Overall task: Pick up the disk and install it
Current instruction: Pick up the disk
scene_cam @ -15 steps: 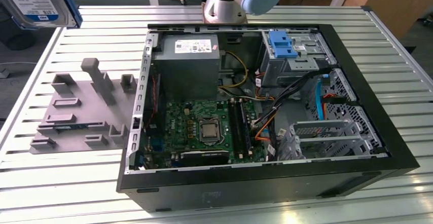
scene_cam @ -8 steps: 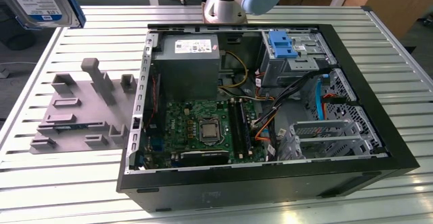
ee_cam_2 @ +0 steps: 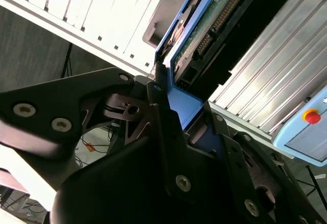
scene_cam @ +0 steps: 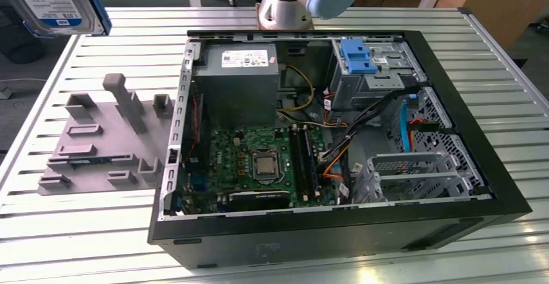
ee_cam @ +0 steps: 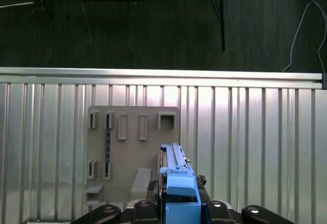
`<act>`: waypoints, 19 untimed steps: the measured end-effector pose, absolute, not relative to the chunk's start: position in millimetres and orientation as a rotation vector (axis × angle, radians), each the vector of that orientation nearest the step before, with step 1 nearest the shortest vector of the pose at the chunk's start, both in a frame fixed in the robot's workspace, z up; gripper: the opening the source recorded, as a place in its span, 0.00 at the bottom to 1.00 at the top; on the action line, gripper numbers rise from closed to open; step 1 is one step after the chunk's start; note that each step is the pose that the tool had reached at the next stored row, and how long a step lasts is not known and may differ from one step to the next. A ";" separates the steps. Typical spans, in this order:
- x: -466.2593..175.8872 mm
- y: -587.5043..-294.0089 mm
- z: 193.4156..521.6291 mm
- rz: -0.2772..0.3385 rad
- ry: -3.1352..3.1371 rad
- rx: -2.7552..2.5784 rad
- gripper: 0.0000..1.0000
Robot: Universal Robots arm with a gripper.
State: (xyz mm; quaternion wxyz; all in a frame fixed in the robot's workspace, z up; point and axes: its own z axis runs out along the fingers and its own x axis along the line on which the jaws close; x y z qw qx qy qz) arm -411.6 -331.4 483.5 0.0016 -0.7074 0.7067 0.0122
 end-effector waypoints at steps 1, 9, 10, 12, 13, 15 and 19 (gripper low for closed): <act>-411.1 -331.4 483.5 0.038 2.218 -2.220 0.36; -406.9 -331.3 483.6 0.038 2.218 -2.220 0.36; -406.4 -331.4 483.6 0.038 2.218 -2.220 0.36; -405.3 -331.4 483.6 0.038 2.218 -2.220 0.36; -404.8 -331.4 483.5 0.038 2.218 -2.220 0.36; -403.5 -331.4 483.5 0.038 2.218 -2.220 0.36; -402.2 -331.4 483.6 0.038 2.218 -2.220 0.36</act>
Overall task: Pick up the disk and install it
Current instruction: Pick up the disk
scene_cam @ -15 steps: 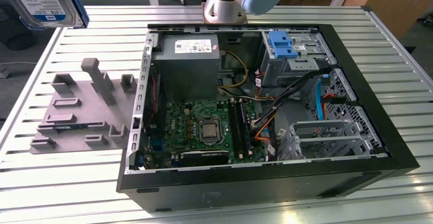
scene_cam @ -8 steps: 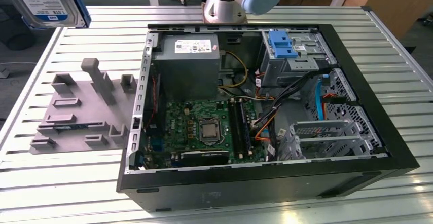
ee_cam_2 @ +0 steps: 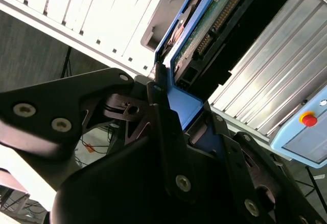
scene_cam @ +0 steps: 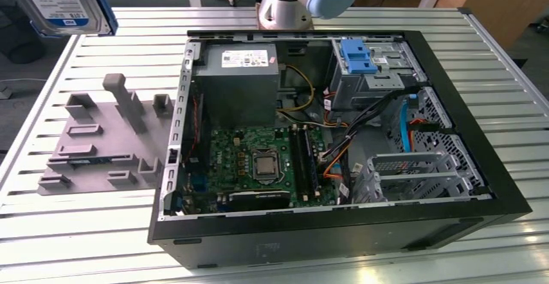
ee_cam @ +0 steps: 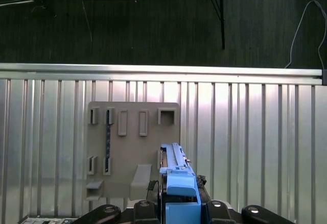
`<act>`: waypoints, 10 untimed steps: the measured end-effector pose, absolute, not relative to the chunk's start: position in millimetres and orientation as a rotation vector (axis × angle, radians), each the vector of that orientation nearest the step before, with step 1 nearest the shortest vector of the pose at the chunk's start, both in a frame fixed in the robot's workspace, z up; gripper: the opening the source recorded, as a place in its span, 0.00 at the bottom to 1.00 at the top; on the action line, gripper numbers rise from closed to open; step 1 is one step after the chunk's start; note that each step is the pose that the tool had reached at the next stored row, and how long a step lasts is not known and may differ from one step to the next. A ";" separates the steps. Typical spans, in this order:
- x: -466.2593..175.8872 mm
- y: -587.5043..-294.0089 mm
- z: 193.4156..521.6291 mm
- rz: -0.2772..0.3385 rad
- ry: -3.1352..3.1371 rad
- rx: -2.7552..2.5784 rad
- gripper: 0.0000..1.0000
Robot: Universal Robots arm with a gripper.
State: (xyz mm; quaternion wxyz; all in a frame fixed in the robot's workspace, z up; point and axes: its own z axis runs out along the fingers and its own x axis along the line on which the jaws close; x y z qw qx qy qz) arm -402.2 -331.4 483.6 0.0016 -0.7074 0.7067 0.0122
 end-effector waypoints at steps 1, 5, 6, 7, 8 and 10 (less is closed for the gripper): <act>-402.1 -331.4 483.5 0.038 2.218 -2.220 0.36; -401.4 -331.4 483.5 0.038 2.218 -2.220 0.36; -401.1 -331.4 483.5 0.038 2.218 -2.220 0.36; -400.9 -331.4 483.5 0.038 2.218 -2.220 0.36; -400.7 -331.3 483.6 0.038 2.218 -2.220 0.36; -400.2 -331.4 483.6 0.038 2.218 -2.220 0.36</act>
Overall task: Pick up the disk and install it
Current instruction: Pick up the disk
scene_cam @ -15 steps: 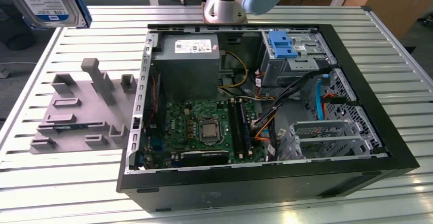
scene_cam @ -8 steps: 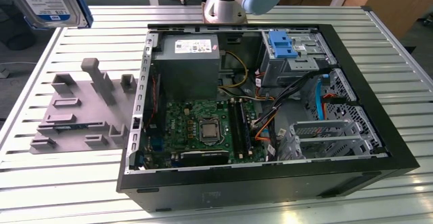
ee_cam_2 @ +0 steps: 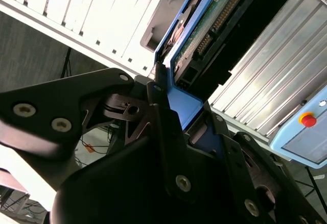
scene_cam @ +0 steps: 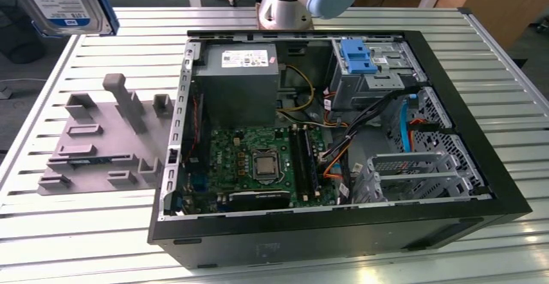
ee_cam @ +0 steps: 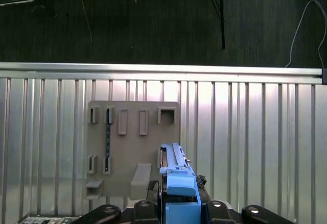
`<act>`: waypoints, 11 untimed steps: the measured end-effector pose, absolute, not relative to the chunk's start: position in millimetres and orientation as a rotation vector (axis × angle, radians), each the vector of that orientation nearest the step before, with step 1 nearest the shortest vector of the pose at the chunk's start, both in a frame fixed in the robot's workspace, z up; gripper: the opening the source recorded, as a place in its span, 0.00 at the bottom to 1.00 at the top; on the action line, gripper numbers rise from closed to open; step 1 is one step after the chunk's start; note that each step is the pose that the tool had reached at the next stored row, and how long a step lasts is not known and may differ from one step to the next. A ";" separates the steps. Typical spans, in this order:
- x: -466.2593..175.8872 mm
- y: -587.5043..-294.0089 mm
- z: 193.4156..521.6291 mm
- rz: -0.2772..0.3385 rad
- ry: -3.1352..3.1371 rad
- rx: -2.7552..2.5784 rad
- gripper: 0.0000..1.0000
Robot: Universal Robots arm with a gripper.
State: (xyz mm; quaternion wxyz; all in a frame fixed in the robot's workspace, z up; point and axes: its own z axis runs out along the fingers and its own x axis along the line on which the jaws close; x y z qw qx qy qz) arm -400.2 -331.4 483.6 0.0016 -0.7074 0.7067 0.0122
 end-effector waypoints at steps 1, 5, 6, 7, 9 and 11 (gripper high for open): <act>-400.0 -331.4 483.5 0.038 2.218 -2.220 0.36; -399.2 -331.3 483.6 0.038 2.218 -2.220 0.36; -398.9 -331.4 483.5 0.038 2.218 -2.220 0.36; -398.7 -331.4 483.5 0.038 2.218 -2.220 0.36; -398.4 -331.4 483.6 0.038 2.218 -2.220 0.36; -397.9 -331.4 483.6 0.038 2.218 -2.220 0.36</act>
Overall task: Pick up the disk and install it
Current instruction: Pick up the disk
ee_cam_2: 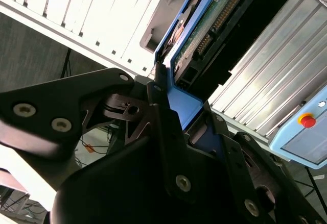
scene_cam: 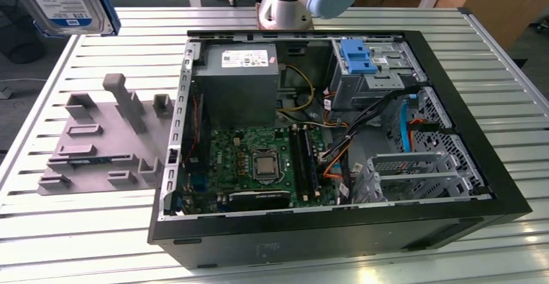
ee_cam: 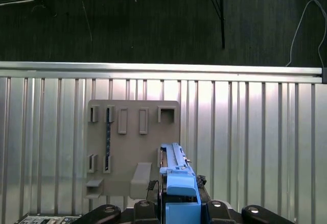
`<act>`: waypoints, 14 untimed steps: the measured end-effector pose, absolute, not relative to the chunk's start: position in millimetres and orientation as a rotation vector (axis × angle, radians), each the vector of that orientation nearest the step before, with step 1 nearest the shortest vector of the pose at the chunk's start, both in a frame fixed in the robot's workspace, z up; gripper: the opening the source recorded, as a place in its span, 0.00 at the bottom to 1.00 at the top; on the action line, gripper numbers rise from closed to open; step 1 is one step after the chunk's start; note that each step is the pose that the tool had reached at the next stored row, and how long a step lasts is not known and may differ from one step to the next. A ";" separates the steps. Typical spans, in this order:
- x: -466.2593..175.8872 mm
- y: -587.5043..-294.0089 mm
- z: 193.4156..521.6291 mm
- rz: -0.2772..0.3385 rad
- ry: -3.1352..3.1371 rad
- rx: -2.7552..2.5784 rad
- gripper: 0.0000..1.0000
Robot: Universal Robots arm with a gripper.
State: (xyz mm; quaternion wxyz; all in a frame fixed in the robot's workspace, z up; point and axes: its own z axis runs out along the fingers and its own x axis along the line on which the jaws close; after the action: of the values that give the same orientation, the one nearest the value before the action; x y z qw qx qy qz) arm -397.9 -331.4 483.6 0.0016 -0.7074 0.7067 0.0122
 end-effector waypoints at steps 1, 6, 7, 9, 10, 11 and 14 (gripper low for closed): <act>-397.7 -331.4 483.6 0.038 2.218 -2.220 0.36; -396.6 -331.4 483.5 0.038 2.218 -2.220 0.36; -396.3 -331.4 483.6 0.038 2.218 -2.220 0.36; -395.9 -331.4 483.6 0.039 2.218 -2.220 0.36; -395.6 -331.4 483.6 0.038 2.218 -2.220 0.36; -395.4 -331.4 483.5 0.038 2.218 -2.220 0.36; -394.6 -331.4 483.5 0.038 2.218 -2.220 0.36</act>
State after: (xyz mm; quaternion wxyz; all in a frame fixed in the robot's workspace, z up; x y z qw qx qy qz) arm -394.6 -331.4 483.5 0.0016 -0.7074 0.7067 0.0122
